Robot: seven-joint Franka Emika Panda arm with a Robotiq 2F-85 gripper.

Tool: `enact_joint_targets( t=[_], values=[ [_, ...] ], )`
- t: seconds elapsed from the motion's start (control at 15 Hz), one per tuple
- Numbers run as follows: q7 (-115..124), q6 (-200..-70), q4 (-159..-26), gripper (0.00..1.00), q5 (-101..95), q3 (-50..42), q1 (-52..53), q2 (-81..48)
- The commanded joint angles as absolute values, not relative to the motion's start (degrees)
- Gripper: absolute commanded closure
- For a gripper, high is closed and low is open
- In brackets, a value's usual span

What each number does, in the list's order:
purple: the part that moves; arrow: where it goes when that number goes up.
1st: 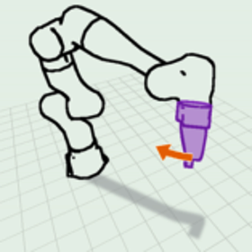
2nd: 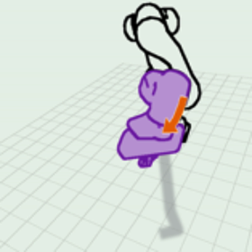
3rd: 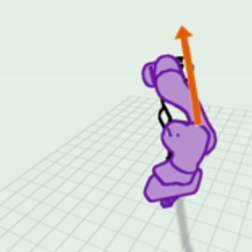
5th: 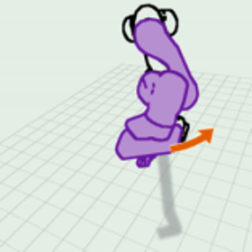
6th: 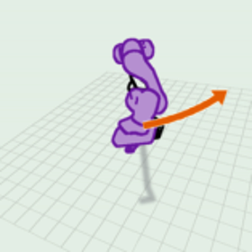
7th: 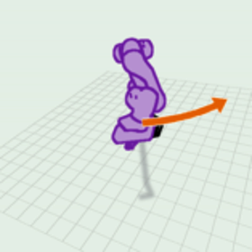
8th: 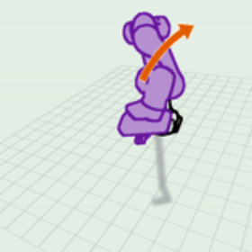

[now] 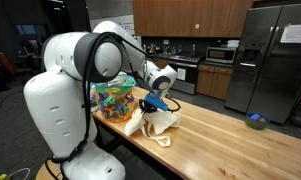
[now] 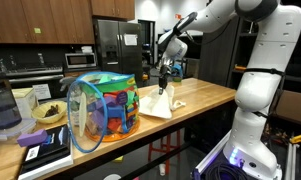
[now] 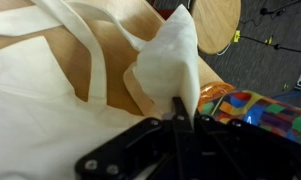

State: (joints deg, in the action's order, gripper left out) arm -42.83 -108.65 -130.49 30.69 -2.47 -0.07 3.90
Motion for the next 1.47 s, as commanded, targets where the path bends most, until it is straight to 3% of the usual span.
enact_joint_targets(
  t=[0.0,0.73,1.4],
  values=[
    [-41.57,-109.07,-132.76,0.99,26.41,-4.13,-2.15,4.55],
    [-26.08,-122.93,-143.41,0.99,18.08,-13.75,-12.72,7.19],
    [-3.16,-135.56,-144.53,0.99,-15.14,-18.80,-23.26,12.76]
  ],
)
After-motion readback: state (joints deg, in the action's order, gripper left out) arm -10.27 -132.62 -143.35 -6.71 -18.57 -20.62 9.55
